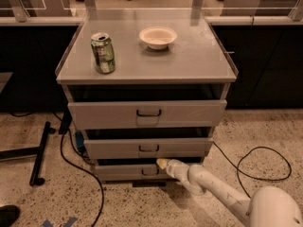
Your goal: Open bottom drawer
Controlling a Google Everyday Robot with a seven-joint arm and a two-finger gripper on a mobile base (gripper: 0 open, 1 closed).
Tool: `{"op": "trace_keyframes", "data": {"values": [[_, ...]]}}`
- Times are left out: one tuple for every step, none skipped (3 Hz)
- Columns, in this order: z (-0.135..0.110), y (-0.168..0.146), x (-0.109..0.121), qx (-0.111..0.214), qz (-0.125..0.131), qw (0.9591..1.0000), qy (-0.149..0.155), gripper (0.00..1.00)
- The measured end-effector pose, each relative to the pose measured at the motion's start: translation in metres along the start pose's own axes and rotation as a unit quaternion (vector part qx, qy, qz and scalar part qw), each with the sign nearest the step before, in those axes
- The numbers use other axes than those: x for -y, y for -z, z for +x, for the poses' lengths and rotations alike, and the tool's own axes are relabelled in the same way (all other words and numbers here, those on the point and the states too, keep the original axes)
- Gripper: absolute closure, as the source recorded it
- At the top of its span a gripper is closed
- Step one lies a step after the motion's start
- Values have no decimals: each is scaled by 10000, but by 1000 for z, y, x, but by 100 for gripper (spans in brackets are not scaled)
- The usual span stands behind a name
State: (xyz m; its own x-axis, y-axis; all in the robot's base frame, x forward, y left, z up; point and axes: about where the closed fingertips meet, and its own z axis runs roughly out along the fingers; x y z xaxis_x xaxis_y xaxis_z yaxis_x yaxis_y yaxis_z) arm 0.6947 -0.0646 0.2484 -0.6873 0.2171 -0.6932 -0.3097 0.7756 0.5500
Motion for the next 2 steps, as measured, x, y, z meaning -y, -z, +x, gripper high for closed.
{"op": "trace_keyframes", "data": {"values": [[-4,-7,16,65,303,9993,185,100],[-6,-13,28,153,560,9977,339,100]]}}
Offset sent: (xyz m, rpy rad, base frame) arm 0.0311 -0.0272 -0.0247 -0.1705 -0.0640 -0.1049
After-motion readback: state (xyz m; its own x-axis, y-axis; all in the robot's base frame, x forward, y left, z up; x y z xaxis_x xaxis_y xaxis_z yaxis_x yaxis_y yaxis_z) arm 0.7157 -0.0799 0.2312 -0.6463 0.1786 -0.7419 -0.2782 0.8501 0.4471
